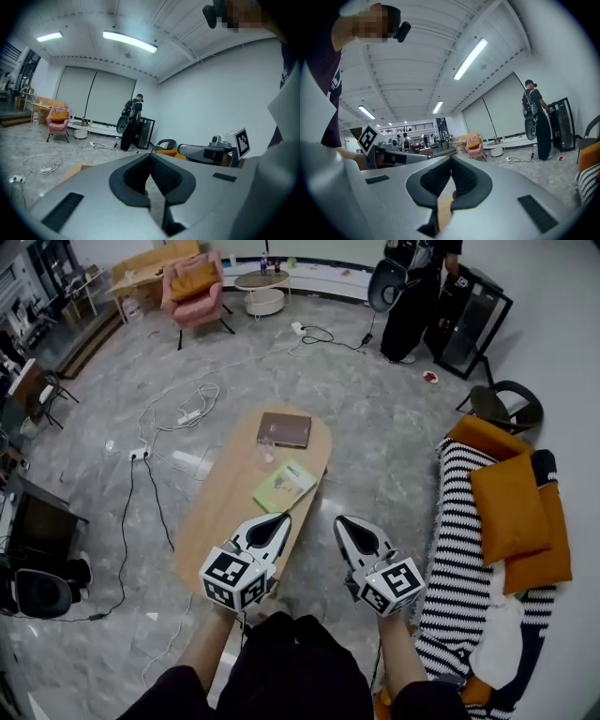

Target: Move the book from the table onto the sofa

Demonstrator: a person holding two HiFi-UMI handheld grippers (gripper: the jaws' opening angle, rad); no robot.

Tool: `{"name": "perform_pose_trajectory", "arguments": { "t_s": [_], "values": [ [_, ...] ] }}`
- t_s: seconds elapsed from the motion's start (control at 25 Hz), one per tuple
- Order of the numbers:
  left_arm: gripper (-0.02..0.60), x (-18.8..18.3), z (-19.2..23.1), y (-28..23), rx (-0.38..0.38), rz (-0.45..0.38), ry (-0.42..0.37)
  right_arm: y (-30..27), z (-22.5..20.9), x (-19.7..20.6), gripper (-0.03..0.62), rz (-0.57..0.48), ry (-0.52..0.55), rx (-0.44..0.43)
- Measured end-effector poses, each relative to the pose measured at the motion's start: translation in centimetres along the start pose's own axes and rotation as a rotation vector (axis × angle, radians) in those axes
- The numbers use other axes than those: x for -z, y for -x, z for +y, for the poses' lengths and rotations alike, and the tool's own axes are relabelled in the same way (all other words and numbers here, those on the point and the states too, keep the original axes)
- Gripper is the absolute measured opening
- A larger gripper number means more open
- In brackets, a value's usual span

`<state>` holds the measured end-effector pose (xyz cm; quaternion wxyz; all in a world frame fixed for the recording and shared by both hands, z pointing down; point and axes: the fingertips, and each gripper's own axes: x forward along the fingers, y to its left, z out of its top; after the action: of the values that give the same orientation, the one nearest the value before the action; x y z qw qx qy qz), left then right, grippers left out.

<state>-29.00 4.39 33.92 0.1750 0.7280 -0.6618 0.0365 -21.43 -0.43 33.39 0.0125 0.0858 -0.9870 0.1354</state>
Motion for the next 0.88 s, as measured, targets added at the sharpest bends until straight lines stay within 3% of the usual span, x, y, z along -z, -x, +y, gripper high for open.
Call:
{"name": "perform_pose_trajectory", "arguments": {
  "t_s": [0.2,0.88],
  "values": [
    [0.015,0.3,3.4,-0.8,-0.036,0.003,0.017,-3.1,-1.2,0.9,0.023,0.015,-0.008,-0.025],
    [0.015,0.3,14.9,-5.5,-0.045,0.001,0.062,-14.1,-6.8,1.9,0.023,0.104,0.016,-0.005]
  ]
}}
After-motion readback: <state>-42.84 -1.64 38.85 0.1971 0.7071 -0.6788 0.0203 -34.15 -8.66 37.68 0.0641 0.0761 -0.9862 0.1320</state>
